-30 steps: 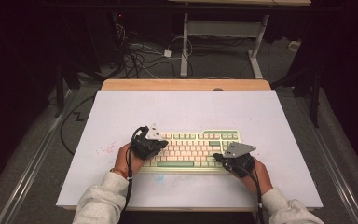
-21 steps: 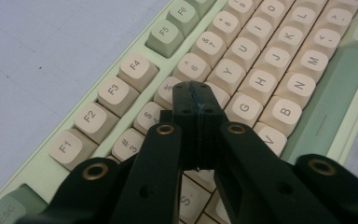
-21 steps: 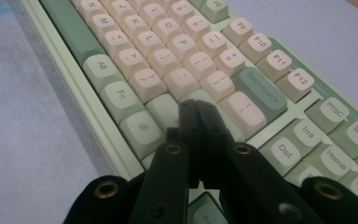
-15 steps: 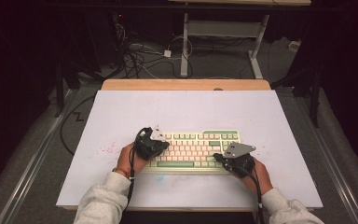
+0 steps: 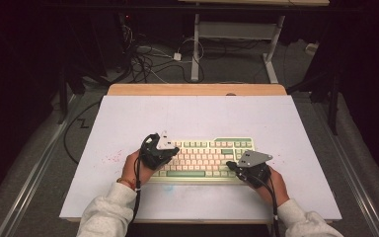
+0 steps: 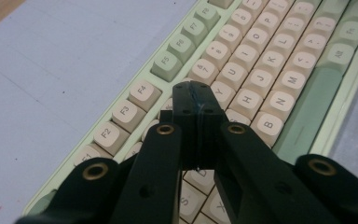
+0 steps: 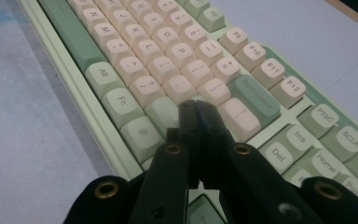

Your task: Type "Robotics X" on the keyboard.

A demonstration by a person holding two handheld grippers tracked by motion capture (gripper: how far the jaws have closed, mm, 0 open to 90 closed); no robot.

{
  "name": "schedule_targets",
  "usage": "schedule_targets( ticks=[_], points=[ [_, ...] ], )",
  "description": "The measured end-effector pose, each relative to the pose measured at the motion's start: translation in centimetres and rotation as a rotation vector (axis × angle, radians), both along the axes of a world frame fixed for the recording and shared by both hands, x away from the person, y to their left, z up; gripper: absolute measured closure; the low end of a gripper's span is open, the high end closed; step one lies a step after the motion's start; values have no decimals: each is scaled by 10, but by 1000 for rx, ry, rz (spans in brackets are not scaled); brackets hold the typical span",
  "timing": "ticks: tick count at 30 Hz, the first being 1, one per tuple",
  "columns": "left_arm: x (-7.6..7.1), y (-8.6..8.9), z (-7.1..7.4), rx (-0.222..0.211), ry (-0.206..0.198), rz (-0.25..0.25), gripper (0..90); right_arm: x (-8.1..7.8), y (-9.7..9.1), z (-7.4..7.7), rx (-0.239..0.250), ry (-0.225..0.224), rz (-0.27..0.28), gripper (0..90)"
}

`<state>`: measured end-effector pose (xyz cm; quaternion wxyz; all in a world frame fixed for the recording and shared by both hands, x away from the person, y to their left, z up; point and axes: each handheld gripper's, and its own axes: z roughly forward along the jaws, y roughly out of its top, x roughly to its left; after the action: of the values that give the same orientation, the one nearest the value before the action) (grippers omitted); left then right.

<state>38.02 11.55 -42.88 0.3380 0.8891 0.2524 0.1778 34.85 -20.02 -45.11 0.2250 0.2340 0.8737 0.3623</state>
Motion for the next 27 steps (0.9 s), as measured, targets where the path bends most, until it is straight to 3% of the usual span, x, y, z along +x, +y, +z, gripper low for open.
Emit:
schedule_targets(
  ticks=[6,18,27],
  points=[
    [-4,3,5,-14,-20,-6,877,-4,-2,9,38,-16,-4,900],
    [-14,13,11,-52,-74,-22,876,-8,-8,20,69,-41,0,900],
    [-23,27,15,-67,-125,-4,876,-9,-11,24,83,-45,2,900]
  ],
)
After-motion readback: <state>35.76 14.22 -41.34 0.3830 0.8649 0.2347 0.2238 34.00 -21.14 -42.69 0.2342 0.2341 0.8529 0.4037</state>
